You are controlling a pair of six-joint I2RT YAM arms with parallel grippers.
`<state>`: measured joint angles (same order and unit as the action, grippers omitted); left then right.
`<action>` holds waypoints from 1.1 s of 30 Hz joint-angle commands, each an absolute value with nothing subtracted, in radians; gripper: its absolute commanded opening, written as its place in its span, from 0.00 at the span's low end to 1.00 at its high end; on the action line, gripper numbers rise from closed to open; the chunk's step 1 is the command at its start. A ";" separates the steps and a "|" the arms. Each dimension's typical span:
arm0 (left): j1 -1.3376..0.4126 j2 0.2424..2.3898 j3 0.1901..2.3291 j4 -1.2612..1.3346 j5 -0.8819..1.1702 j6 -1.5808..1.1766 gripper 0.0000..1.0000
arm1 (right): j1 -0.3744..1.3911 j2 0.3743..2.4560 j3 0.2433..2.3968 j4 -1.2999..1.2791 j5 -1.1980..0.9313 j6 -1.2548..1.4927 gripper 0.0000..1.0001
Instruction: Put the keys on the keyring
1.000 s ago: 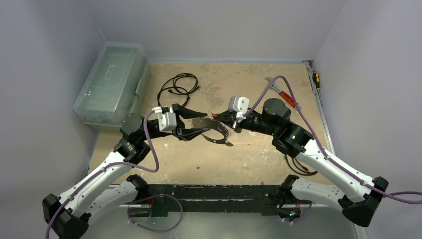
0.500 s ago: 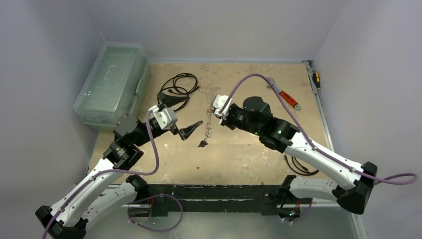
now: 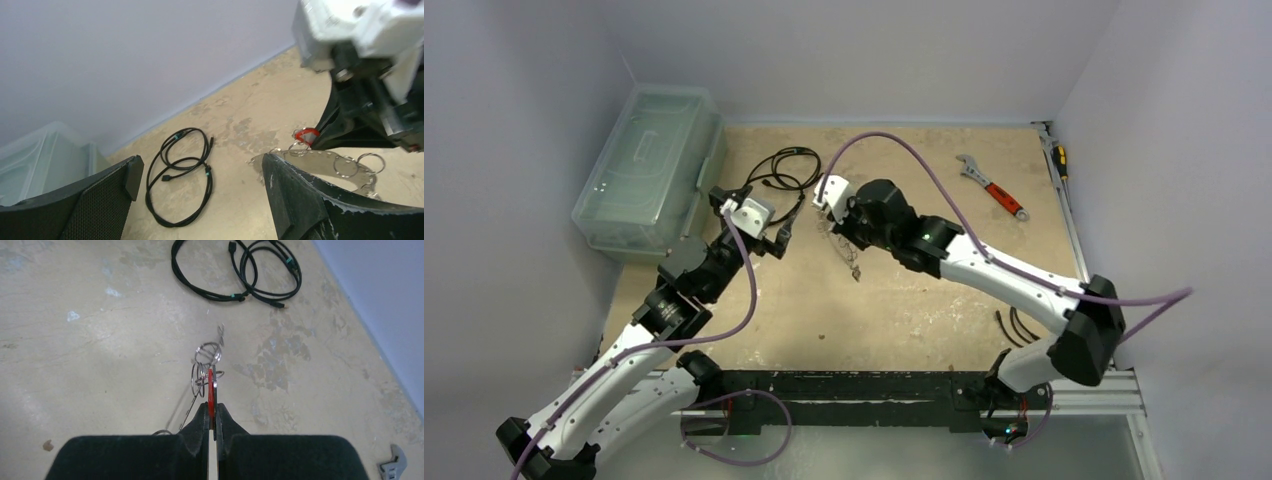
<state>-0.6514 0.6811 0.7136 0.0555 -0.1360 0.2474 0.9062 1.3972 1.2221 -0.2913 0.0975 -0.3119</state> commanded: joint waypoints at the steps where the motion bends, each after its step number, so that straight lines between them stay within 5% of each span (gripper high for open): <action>1: -0.656 0.662 0.715 0.049 -0.241 0.266 0.92 | 0.911 1.502 1.333 -0.267 0.160 -0.234 0.00; 15: -0.656 0.622 0.701 0.047 -0.301 0.273 0.90 | 0.916 1.840 1.633 -0.340 0.141 -0.009 0.00; 33: -0.656 0.641 0.700 0.042 -0.281 0.279 0.88 | 0.868 1.775 1.227 -0.285 0.109 0.119 0.00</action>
<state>-0.6514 0.6361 0.7048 0.0334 -0.2882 0.2596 0.8837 1.8568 1.2888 -0.3153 0.1055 0.0937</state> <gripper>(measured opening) 0.883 0.024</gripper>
